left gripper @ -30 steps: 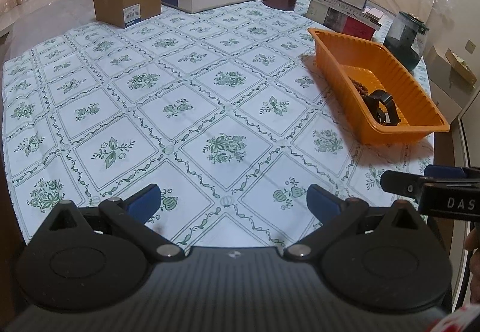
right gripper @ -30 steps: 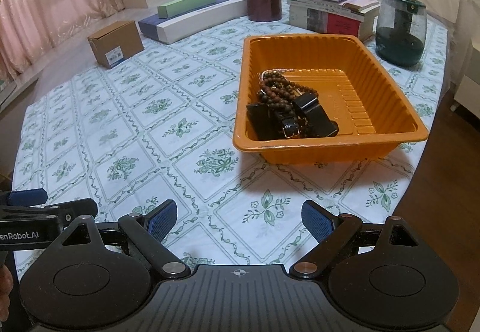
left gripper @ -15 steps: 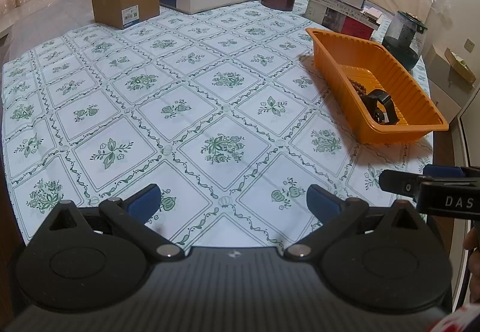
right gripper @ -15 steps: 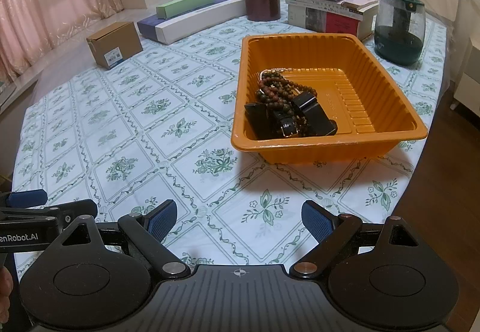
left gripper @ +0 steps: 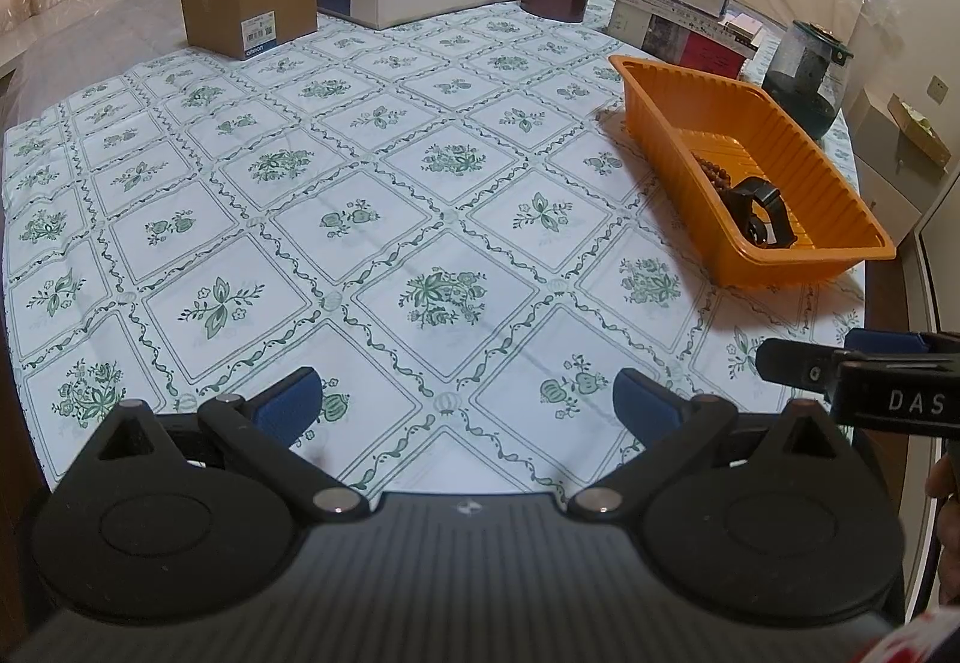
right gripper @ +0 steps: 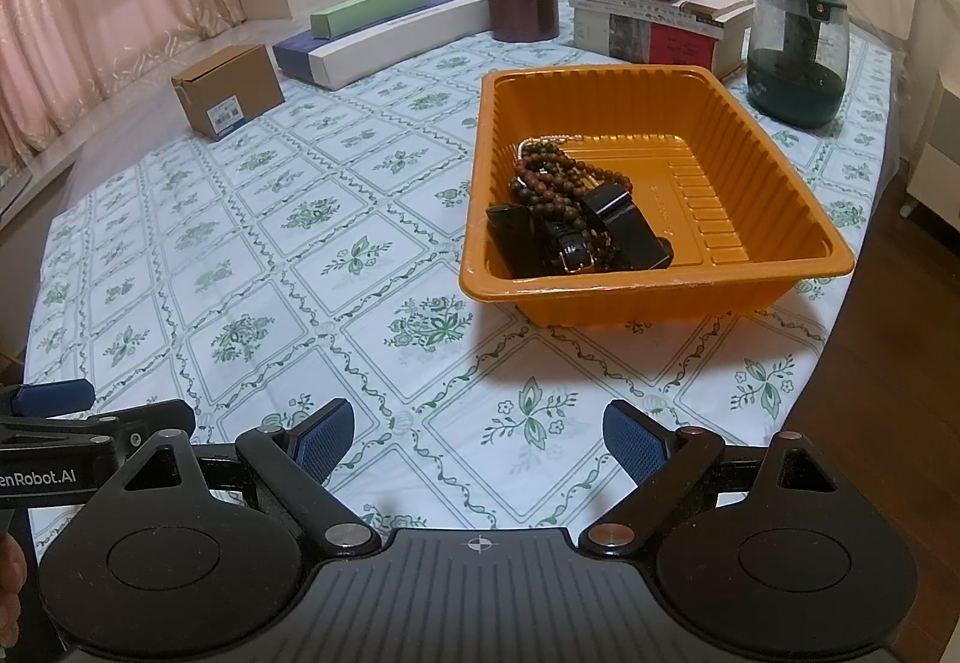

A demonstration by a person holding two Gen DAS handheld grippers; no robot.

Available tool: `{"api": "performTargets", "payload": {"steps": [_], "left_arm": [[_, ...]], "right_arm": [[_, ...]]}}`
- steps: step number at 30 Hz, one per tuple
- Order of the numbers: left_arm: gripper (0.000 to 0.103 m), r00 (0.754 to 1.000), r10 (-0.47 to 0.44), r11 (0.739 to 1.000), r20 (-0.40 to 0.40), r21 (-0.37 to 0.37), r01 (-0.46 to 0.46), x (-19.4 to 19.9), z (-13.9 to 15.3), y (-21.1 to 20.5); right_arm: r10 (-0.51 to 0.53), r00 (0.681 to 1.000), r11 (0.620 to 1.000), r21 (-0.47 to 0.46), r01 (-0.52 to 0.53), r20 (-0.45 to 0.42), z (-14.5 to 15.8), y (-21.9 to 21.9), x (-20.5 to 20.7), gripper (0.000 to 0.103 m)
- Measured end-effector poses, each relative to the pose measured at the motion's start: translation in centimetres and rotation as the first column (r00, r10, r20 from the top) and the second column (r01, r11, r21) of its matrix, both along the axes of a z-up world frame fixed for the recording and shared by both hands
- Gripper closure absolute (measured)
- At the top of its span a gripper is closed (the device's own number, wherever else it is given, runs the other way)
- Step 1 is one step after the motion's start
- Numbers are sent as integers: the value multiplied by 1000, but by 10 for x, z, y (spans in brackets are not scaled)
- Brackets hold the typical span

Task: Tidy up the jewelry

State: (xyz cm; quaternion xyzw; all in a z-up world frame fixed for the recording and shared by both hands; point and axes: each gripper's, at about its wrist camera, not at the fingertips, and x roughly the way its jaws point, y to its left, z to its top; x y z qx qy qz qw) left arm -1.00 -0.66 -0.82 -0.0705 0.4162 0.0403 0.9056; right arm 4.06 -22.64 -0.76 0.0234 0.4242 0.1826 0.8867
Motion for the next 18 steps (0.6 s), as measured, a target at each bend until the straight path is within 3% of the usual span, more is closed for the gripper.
{"api": "performTargets", "payload": {"steps": [18], "left_arm": [[1,1000,-1,1000,-1,-1,1,0,0,-1]], "right_arm": [[-4,1000,1000,3,4,-2,-1,-1,0,13]]}}
